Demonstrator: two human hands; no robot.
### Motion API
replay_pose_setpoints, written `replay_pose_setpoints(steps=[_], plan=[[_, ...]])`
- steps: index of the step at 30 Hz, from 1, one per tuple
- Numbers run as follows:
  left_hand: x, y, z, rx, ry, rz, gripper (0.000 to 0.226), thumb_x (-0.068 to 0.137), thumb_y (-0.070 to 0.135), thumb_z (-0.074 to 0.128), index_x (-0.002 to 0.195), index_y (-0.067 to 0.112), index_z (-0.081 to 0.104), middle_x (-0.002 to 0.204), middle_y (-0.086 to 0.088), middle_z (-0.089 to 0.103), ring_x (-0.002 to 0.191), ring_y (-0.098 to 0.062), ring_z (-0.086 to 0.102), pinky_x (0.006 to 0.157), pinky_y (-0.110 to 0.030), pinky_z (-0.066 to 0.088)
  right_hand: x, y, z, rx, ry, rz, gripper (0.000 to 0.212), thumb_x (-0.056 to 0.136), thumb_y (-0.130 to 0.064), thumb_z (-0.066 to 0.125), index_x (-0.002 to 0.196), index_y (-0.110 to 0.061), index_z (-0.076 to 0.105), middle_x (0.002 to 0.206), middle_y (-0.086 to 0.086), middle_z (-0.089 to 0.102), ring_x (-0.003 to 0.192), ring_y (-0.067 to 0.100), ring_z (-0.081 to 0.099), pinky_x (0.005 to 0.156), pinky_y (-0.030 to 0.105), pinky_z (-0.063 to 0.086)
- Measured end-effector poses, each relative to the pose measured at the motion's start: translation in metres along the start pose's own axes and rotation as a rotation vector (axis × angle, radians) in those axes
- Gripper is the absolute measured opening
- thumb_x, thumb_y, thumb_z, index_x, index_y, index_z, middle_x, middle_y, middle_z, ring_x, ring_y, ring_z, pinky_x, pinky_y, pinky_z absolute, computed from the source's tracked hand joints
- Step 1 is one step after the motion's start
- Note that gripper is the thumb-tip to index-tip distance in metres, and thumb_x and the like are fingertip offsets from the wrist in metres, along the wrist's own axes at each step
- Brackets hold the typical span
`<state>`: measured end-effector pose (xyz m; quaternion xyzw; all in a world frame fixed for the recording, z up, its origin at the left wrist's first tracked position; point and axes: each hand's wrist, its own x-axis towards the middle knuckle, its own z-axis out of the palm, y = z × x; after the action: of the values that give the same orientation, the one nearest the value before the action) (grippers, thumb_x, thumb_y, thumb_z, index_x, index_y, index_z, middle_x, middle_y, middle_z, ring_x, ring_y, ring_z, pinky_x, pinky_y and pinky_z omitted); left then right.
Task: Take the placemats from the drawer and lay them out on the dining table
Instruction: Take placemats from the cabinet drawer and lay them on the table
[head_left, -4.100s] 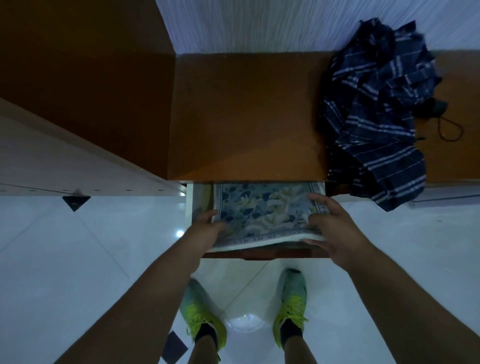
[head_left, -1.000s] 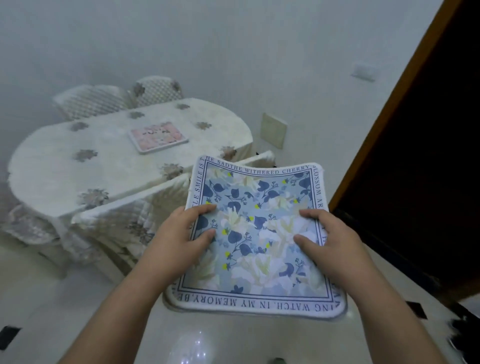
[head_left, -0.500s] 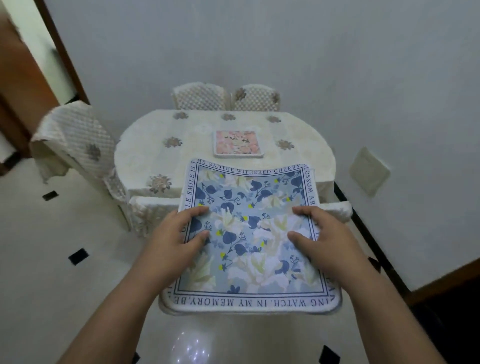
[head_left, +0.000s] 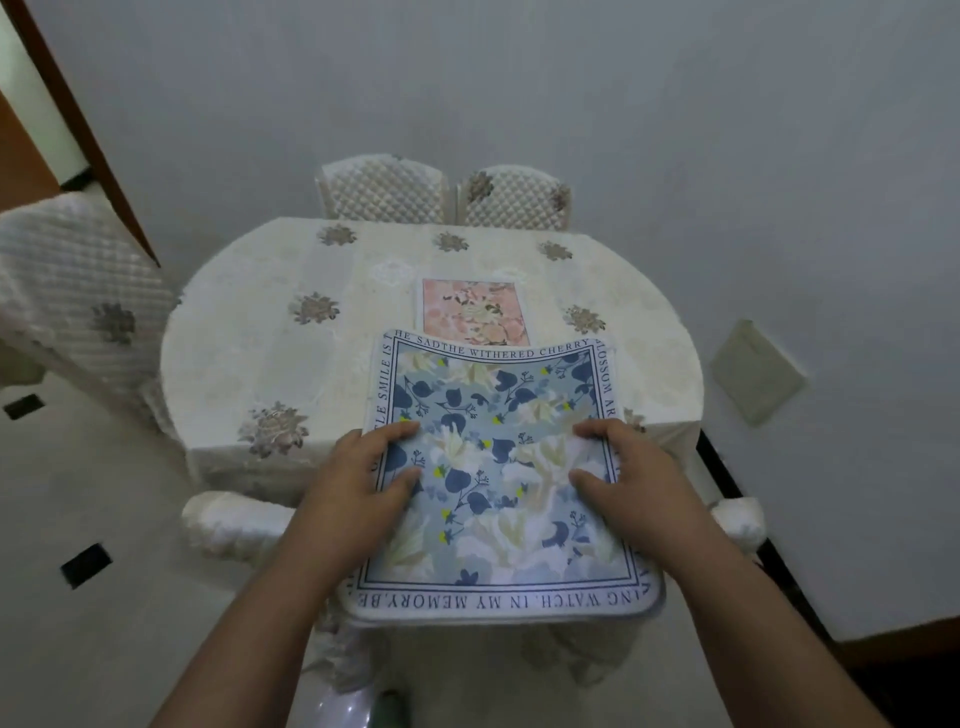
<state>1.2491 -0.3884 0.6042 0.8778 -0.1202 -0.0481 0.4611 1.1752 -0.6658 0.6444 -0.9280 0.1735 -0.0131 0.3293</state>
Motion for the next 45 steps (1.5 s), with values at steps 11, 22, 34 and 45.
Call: replay_pose_setpoints(steps=[11,22,34,45], plan=[[0.151,0.004,0.005,-0.031,-0.142,-0.07,0.058,0.091,0.011,0.066,0.138,0.042,0.052,0.13,0.015,0.046,0.12,-0.009,0.051,0.104,-0.036,0.047,0.144,0.009,0.012,0.041,-0.01,0.072,0.055,0.093,-0.015,0.065,0.142,-0.033,0.047,0.142,-0.001,0.044,0.13,0.018,0.046,0.11,0.034,0.038],[0.257,0.001,0.073,0.042,-0.004,-0.175,0.056,0.086,0.005,0.072,0.129,0.038,0.058,0.13,0.013,0.051,0.118,-0.005,0.048,0.102,-0.024,0.038,0.305,0.054,0.01,0.122,-0.154,0.008,0.051,0.097,-0.014,0.058,0.139,-0.039,0.045,0.148,-0.003,0.039,0.125,0.014,0.049,0.106,0.031,0.042],[0.42,-0.038,0.118,0.033,0.045,-0.196,0.056,0.088,0.008,0.072,0.134,0.035,0.056,0.138,0.006,0.054,0.129,-0.015,0.052,0.105,-0.031,0.043,0.48,0.076,0.052,0.169,-0.105,0.003,0.046,0.089,-0.003,0.056,0.122,-0.034,0.061,0.135,0.002,0.051,0.089,0.018,0.061,0.073,0.024,0.047],[0.501,-0.166,0.146,0.146,-0.31,-0.381,0.147,0.041,0.078,0.087,0.158,0.045,0.004,0.165,0.004,0.025,0.152,-0.026,0.024,0.12,-0.052,0.03,0.57,0.139,0.118,0.006,-0.325,0.122,0.092,0.073,-0.059,0.08,0.151,-0.035,0.037,0.162,0.011,0.027,0.152,0.023,0.016,0.121,0.047,0.021]])
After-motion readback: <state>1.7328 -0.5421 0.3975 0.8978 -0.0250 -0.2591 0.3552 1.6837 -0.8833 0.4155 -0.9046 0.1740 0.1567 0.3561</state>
